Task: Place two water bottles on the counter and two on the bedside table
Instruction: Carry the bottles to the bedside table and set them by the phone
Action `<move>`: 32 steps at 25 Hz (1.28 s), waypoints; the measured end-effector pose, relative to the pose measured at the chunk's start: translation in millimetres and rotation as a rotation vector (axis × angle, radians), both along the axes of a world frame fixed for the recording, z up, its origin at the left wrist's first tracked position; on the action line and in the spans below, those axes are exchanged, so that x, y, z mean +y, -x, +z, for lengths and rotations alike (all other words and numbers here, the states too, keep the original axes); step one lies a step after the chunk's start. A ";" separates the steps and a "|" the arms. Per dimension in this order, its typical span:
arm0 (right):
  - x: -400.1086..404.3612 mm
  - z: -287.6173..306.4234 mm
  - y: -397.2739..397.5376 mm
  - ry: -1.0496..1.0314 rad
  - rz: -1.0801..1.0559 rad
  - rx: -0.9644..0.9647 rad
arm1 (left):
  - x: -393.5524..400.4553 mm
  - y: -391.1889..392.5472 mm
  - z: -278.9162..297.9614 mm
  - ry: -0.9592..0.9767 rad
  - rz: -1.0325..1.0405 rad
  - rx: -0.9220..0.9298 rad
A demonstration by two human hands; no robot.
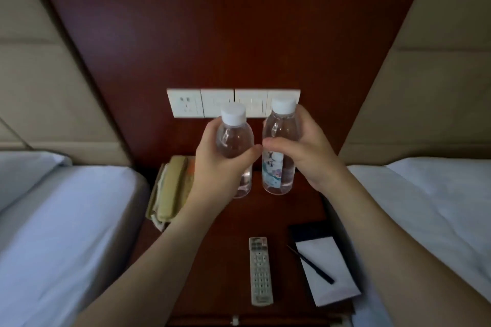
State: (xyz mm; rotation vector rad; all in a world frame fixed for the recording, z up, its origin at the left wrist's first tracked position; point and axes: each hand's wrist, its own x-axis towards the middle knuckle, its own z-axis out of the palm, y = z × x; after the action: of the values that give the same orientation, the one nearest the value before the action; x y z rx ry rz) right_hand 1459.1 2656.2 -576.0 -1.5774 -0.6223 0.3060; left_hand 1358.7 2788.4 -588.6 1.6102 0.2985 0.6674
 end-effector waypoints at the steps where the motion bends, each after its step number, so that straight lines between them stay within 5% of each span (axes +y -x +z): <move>1: 5.7 -47.3 -12.4 0.000 -0.004 -0.010 | -0.2 -10.5 -44.5 0.004 0.014 -0.026; 5: 17.2 -177.7 -48.5 0.003 -0.023 -0.031 | 11.5 -44.9 -168.0 -0.005 0.044 -0.111; 9: 21.1 -231.0 -61.2 0.024 -0.003 -0.075 | 26.5 -61.9 -229.1 -0.051 0.056 -0.142; 15: 9.7 -244.0 -60.2 0.097 0.012 -0.118 | 27.7 -70.8 -249.7 -0.101 0.064 -0.108; 20: -12.7 -266.9 -48.2 0.397 -0.027 -0.168 | 24.8 -52.8 -285.7 -0.342 0.166 0.244; 32: 16.8 -283.1 -91.5 0.447 -0.109 -0.262 | 41.3 -98.2 -298.4 -0.272 0.116 0.108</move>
State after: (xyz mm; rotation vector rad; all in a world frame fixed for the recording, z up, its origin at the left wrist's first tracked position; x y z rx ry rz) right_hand 1550.6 2673.0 -859.0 -2.0964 -0.6973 0.1628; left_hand 1456.9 2829.7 -887.0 1.9036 0.3963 0.7348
